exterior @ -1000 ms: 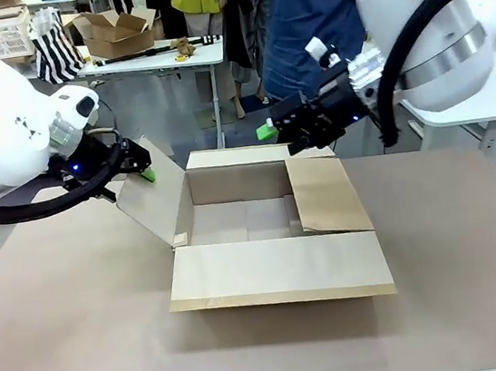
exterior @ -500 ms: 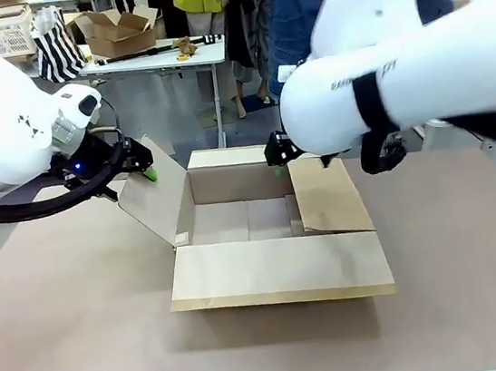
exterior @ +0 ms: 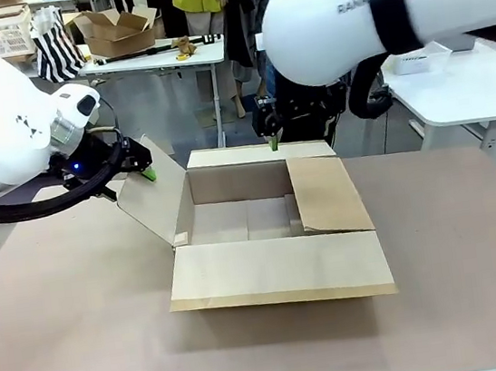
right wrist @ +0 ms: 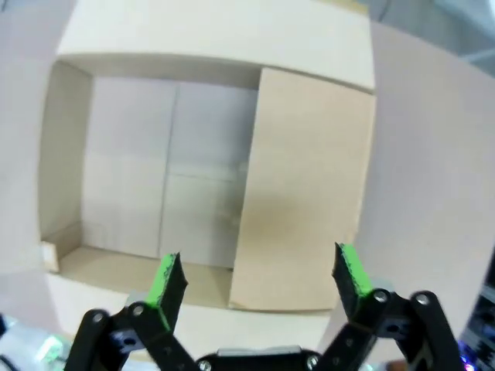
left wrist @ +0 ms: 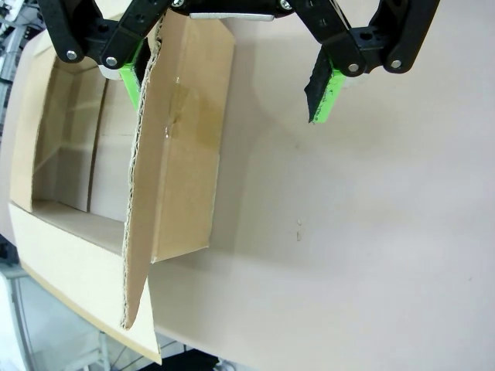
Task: Pack the gift set into the box.
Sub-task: Place both hands on the side flaps of the Package Box and spread them outward.
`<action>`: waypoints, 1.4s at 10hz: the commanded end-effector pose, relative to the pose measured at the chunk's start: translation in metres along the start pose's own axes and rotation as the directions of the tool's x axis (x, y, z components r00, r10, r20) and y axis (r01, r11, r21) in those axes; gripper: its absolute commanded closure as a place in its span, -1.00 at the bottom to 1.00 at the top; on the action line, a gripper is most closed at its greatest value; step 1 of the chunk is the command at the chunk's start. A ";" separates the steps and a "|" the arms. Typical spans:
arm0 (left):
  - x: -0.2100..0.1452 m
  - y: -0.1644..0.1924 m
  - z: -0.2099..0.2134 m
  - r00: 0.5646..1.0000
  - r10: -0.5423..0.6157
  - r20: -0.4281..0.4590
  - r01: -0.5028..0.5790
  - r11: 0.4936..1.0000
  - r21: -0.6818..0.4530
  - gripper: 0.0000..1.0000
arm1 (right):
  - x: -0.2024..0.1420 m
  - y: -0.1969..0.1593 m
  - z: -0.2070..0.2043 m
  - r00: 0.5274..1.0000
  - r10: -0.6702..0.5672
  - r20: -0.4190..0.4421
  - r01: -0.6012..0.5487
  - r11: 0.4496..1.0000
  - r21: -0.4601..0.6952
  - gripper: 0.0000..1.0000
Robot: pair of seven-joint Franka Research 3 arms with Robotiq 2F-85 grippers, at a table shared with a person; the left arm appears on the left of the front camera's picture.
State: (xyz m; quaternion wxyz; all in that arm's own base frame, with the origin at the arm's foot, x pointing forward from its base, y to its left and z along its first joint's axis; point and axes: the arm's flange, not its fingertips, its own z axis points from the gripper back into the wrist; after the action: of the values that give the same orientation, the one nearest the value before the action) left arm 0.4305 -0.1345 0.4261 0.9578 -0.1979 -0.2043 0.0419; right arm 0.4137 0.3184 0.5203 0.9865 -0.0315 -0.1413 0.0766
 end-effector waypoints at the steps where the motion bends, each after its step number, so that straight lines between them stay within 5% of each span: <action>1: 0.000 0.000 0.001 1.000 0.006 0.003 -0.006 1.000 0.010 -1.00 | 0.008 -0.014 -0.032 0.991 -0.091 -0.101 0.090 0.996 -0.011 -1.00; 5: 0.000 0.000 0.001 1.000 0.006 0.003 -0.006 1.000 0.010 -1.00 | 0.010 -0.001 -0.120 0.978 -0.204 -0.033 0.192 0.957 -0.216 -1.00; 8: 0.000 0.000 0.001 1.000 0.006 0.003 -0.006 1.000 0.010 -1.00 | 0.017 0.025 -0.135 0.995 -0.104 0.009 0.102 0.946 -0.308 -1.00; 11: 0.000 0.000 0.001 1.000 0.006 0.003 -0.006 1.000 0.010 -1.00 | 0.021 0.051 -0.158 0.999 -0.008 -0.054 -0.014 0.922 -0.388 -1.00; 14: 0.000 0.000 0.001 1.000 0.006 0.003 -0.006 1.000 0.010 -1.00 | 0.018 0.059 -0.150 0.995 0.090 -0.049 -0.102 0.822 -0.560 -1.00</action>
State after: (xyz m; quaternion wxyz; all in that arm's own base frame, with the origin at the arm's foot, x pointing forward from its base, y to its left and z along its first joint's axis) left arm 0.4306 -0.1341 0.4259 0.9578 -0.1977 -0.2041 0.0424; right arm 0.4597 0.3694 0.3650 0.9473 -0.2839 -0.1308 0.0699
